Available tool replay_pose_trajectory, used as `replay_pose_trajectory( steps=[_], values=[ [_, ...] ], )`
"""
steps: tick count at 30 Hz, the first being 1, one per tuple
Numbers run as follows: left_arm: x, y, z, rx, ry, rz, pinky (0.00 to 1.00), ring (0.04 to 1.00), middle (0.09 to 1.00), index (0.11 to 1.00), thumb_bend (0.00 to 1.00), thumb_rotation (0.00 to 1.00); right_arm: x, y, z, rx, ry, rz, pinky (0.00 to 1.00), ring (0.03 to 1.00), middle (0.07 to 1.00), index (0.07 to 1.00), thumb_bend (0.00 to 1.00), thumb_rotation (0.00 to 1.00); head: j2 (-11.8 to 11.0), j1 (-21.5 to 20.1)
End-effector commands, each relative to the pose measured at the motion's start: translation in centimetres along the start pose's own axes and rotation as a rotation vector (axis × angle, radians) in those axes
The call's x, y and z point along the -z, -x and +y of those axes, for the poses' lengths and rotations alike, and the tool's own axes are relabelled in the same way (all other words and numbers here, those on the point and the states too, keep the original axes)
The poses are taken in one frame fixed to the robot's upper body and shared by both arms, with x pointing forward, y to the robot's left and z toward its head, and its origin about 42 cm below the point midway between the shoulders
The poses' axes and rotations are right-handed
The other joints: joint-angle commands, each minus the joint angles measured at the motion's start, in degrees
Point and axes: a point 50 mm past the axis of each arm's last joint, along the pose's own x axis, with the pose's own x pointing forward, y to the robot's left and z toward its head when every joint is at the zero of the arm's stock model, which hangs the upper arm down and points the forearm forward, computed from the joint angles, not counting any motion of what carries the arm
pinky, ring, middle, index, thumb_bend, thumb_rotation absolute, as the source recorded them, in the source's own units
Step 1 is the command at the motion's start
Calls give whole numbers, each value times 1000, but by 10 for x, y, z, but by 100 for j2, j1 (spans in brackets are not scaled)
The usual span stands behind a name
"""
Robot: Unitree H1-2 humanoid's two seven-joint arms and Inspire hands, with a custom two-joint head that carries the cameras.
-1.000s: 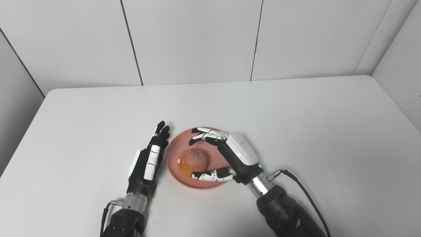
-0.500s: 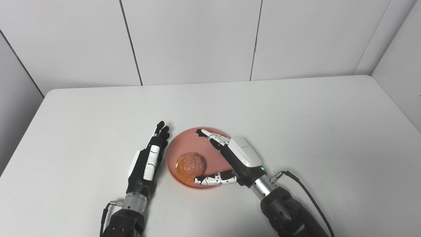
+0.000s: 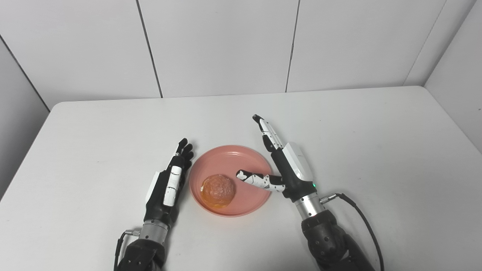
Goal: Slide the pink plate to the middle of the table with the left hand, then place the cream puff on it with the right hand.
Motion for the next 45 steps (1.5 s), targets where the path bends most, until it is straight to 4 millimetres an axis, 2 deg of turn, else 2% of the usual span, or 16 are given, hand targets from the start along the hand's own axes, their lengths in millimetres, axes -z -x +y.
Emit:
replay_pose_trajectory(
  steps=[1,2,4,9,11,13,18,23,27,33,38,43,45],
  values=[
    [1,4,0,-5,18,4,1000,986,988,982,731,1000,-7,-5,2,51,-24,-45,855,975,1000,1000,669,925,-8,1],
    [2,4,0,-7,16,3,1000,986,989,982,734,1000,-7,-4,2,62,-12,-38,849,972,1000,1000,674,940,-8,1],
    [2,4,0,-7,15,4,1000,988,989,984,737,1000,-8,-3,1,80,-2,-27,775,922,1000,1000,688,990,2,6],
    [2,4,0,-21,26,0,1000,989,993,986,742,1000,-6,0,2,100,-98,46,890,965,1000,1000,678,969,21,29],
    [1,3,-1,-22,28,1,1000,994,999,989,738,1000,-7,2,2,100,-146,66,968,992,1000,1000,645,957,32,30],
    [1,3,-1,-23,30,-2,1000,996,1000,990,744,1000,-6,5,4,100,-179,102,993,999,1000,1000,621,978,42,32],
    [3,1,-2,-54,43,-27,1000,994,1000,986,731,976,-11,15,7,81,-175,216,1000,1000,1000,1000,647,1000,55,52],
    [0,0,-3,-93,48,-28,1000,979,982,961,736,936,-18,20,11,70,-260,264,980,1000,1000,1000,585,1000,72,71],
    [-3,2,-3,-91,49,-25,1000,988,988,966,709,956,-18,21,11,69,-372,303,998,1000,1000,1000,601,1000,86,75],
    [-2,0,-4,-92,62,-24,1000,998,997,975,727,939,-17,23,12,89,-503,326,1000,1000,1000,1000,611,973,97,81],
    [-2,2,-4,-94,54,-29,1000,995,996,972,710,950,-13,23,11,80,-479,342,1000,1000,1000,1000,620,996,97,81],
    [-4,2,-7,-91,34,-28,1000,987,993,970,721,961,-9,25,7,103,-463,392,1000,1000,1000,1000,713,998,126,354],
    [-3,1,-9,-70,40,-25,1000,995,997,982,706,980,-4,25,5,118,-509,393,1000,1000,1000,999,711,965,120,468]
  ],
)
